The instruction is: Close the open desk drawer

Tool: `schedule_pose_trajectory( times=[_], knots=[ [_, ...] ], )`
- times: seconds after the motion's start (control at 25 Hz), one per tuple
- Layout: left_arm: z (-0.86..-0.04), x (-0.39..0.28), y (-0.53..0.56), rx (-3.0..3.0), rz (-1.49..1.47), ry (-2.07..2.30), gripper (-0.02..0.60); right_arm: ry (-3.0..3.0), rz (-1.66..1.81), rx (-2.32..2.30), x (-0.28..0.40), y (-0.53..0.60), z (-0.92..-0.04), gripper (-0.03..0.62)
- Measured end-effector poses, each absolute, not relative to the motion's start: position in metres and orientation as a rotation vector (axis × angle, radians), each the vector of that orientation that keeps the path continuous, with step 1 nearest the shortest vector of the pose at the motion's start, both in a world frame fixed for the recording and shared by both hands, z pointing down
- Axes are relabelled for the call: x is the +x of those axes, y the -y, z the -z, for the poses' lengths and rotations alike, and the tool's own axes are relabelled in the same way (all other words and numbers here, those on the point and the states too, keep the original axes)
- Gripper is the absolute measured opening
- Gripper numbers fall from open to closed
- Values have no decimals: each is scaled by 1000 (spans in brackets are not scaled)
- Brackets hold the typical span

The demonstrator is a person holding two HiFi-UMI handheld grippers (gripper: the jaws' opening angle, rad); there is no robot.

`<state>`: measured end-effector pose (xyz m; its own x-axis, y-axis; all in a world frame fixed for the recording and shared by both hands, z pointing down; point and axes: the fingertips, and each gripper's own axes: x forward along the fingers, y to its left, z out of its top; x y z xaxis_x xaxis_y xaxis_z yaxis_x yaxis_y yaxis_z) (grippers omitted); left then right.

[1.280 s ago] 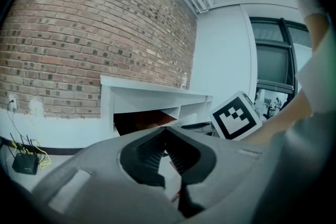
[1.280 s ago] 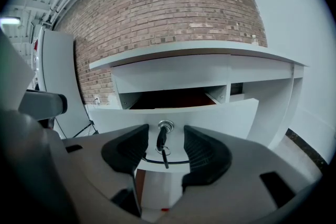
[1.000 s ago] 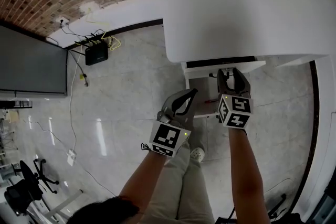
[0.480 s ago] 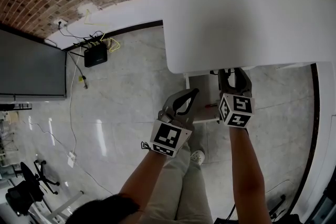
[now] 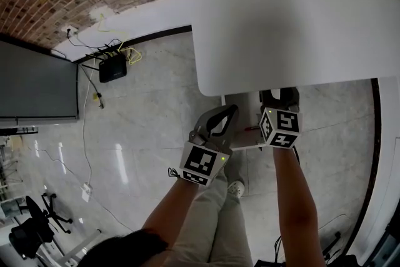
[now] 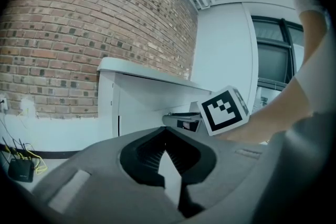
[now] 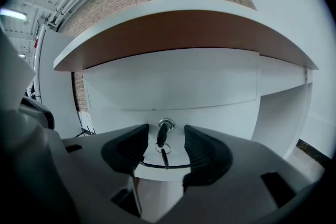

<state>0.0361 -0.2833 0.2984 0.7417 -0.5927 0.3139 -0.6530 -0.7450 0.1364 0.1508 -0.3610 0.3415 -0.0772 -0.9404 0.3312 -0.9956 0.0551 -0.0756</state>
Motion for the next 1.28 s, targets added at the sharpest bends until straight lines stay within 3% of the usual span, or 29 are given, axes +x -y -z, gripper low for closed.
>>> schedule_pose_trajectory(
  times=[1.04,1.28],
  knots=[
    [-288,13,277,2663,-285,985,4,2098,-468,1912,142,347,-341,208],
    [-275,16,265,2690,-303,996,3,2108,-491,1873,144,315,-323,41]
  ],
)
